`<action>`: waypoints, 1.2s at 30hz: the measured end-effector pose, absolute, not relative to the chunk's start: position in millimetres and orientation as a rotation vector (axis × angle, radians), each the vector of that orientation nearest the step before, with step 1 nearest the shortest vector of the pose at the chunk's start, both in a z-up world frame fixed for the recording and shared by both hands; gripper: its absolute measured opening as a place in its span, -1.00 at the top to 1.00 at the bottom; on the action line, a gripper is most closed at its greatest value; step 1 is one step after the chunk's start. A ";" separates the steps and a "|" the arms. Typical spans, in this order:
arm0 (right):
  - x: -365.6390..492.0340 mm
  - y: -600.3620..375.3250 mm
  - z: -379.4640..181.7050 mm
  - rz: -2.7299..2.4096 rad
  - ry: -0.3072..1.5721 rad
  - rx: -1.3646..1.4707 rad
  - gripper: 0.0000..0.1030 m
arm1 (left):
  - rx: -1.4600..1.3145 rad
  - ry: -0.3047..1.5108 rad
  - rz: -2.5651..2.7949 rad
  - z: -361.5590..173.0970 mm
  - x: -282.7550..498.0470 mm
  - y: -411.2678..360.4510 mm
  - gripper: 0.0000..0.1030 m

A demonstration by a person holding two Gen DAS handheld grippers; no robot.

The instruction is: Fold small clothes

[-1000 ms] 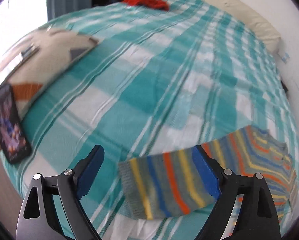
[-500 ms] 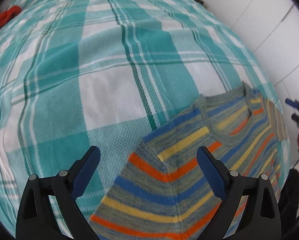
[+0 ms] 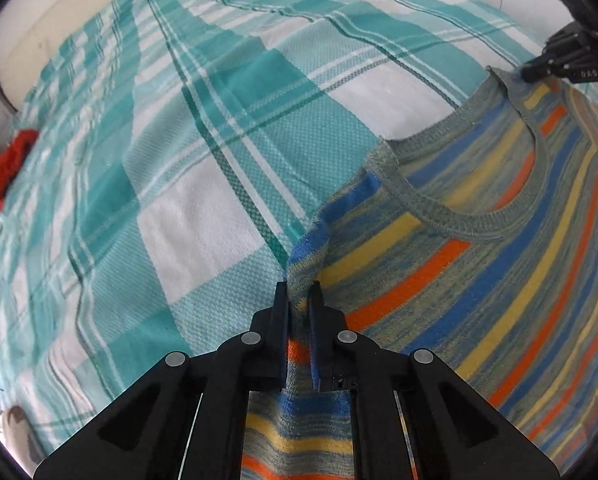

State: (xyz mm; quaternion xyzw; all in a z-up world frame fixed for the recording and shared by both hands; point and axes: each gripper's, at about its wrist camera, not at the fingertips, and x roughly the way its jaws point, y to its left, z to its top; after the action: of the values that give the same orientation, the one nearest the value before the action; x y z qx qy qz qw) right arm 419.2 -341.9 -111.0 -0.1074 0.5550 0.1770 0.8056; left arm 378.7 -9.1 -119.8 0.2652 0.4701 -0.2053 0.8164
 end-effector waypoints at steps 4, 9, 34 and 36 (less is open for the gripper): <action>415.1 -336.4 -86.2 0.232 1.042 -0.306 0.93 | 0.504 0.976 -0.370 -123.5 395.0 -9.5 0.88; 438.5 -324.7 -120.4 0.146 1.083 -0.412 0.93 | 0.472 0.966 -0.344 -142.0 402.0 -6.2 0.87; 125.6 -342.7 -66.6 0.294 0.948 -0.144 -0.44 | -0.119 1.014 -0.201 -68.1 166.8 169.3 -0.89; 95.6 -334.3 -78.0 0.298 0.960 -0.115 -0.44 | -0.295 0.978 -0.092 -72.3 175.6 231.5 -0.89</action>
State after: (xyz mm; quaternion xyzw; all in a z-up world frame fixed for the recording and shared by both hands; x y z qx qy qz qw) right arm 95.6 -334.3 -78.0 -0.0549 0.4598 0.1429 0.8747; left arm 175.6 231.5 -72.3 -0.1413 0.4679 -0.0438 0.8713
